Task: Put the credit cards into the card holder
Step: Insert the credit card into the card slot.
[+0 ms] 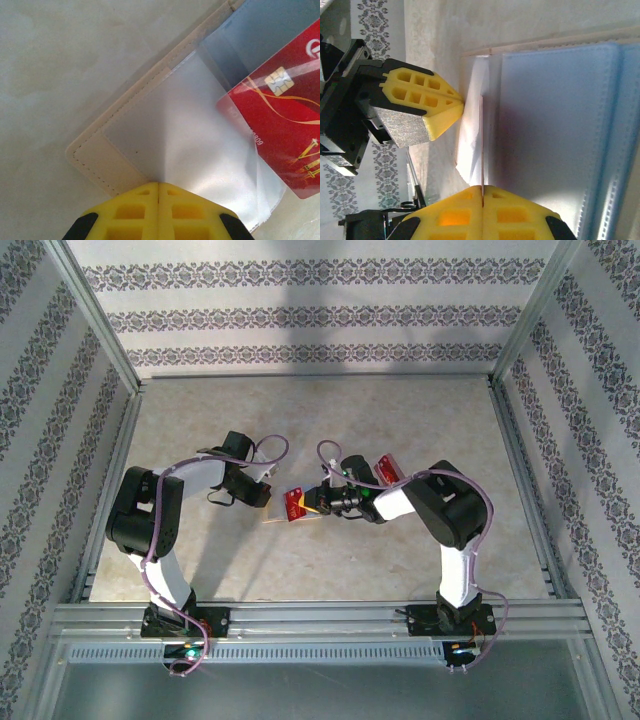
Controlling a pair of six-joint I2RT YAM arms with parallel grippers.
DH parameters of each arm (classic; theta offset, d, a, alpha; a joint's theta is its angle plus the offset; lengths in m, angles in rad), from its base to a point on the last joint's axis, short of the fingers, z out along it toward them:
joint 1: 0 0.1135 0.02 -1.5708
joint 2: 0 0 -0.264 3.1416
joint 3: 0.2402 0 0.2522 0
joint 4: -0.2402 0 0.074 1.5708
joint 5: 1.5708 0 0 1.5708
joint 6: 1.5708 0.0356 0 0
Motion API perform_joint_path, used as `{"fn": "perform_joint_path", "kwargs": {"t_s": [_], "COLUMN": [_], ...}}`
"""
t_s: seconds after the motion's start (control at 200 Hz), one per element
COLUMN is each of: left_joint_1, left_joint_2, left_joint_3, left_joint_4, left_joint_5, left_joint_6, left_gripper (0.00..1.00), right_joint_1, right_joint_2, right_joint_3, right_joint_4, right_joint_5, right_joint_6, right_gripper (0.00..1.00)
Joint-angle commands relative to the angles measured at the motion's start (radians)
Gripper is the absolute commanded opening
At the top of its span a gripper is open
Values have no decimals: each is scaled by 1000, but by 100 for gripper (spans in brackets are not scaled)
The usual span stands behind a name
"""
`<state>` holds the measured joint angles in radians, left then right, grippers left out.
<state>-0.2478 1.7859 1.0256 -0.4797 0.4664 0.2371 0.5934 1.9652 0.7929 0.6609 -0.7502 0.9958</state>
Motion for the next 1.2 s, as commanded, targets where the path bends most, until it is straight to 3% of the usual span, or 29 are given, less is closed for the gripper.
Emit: {"fn": "perform_joint_path", "kwargs": {"t_s": [0.0,1.194], "left_joint_1": [-8,-7], "left_joint_2": [26,-3], "left_joint_3": [-2,-16], "left_joint_4": [-3,3], "left_joint_5": [-62,-64], "left_joint_6": [31,28], "left_gripper": [0,0], "right_joint_1": [2,38], "right_joint_2": [25,145], "right_joint_3": [33,5], "right_joint_4": [45,292], "right_joint_5": [-15,84], "right_joint_6": [3,158], "right_gripper": [0,0]}}
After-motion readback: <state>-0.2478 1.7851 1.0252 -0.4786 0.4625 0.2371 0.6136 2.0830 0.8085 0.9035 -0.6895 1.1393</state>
